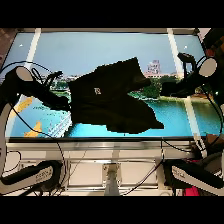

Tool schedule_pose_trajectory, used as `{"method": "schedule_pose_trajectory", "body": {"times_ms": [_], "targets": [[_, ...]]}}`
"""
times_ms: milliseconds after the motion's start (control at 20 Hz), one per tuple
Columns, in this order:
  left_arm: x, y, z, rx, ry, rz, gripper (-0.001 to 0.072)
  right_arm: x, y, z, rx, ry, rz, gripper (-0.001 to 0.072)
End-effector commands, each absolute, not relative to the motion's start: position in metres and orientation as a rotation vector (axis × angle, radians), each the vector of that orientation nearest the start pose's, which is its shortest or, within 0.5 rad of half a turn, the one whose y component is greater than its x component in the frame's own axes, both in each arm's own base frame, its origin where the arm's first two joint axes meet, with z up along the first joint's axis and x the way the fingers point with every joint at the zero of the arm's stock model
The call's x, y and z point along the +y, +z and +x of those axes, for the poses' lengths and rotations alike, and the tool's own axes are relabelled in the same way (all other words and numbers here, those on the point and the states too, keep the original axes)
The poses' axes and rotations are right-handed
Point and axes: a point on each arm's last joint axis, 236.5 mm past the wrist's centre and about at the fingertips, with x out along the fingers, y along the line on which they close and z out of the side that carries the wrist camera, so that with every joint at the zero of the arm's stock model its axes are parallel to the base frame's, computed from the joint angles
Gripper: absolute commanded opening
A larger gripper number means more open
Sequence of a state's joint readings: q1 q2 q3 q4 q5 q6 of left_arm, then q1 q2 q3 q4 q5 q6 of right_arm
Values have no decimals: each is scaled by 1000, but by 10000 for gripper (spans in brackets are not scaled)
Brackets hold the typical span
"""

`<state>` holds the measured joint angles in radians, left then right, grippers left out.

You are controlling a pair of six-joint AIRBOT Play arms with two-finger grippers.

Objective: Fold the clothes and pants, and hang the long-sleeved shirts on hangers.

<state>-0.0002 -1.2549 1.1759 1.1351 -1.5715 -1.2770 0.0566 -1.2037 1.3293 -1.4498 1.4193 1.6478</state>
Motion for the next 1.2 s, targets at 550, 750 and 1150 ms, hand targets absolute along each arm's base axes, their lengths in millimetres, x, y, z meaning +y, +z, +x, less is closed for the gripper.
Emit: {"method": "schedule_pose_trajectory", "body": {"times_ms": [550,750,1150], "targets": [[-119,16,242,1338,-537,-543,8,130,118,379,1028,660,441,3],[-103,-35,234,1222,-337,-721,10,141,119,368,1045,753,432,6],[-78,-40,273,951,-368,-445,522,119,114,403,943,614,384,423]]}}
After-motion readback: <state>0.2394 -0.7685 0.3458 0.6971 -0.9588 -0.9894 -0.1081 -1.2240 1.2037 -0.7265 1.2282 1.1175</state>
